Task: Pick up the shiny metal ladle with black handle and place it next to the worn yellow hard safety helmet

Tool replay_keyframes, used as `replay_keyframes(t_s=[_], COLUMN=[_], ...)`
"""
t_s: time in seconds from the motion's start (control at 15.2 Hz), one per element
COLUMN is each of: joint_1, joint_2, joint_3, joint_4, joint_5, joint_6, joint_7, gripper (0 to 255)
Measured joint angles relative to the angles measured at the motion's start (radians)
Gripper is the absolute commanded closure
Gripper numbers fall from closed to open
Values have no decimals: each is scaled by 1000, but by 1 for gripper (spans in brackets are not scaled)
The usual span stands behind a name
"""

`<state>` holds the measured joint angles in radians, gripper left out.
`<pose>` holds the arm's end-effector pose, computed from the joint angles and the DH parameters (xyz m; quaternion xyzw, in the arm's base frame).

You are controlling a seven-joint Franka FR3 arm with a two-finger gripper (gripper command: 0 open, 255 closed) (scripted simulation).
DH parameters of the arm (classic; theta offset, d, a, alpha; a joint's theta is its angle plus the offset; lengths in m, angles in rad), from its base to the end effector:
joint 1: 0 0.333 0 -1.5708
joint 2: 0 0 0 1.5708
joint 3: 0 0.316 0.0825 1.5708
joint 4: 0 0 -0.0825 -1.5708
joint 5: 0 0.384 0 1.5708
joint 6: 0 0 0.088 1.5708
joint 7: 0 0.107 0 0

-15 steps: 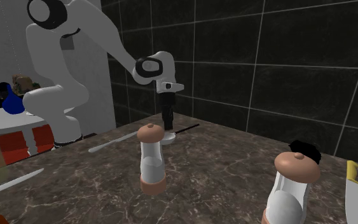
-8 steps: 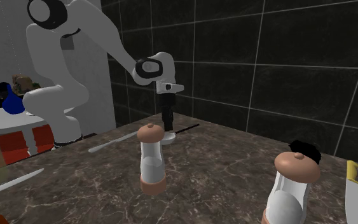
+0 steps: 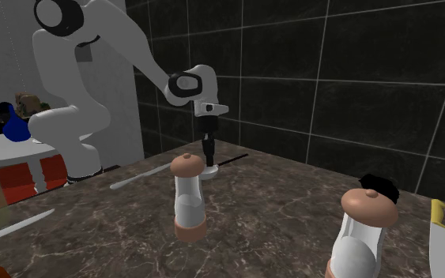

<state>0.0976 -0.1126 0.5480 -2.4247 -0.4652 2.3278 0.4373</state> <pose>0.3857 0.2801 0.3462 0.9464 0.2567 0.0965 0.1706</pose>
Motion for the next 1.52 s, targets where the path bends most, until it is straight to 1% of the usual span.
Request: replay_keyframes(t_s=[0.2,0.53,0.92,1.52], joint_1=[1,10,23,36], joint_2=[-5,-50,-105,-156], joint_3=[-1,-10,-23,-40], joint_4=[1,19,55,130], joint_5=[5,55,111,162], joint_6=[-4,-49,-120,-228], joint_7=[-5,-58,-120,-189], gripper=[255,255,255,255])
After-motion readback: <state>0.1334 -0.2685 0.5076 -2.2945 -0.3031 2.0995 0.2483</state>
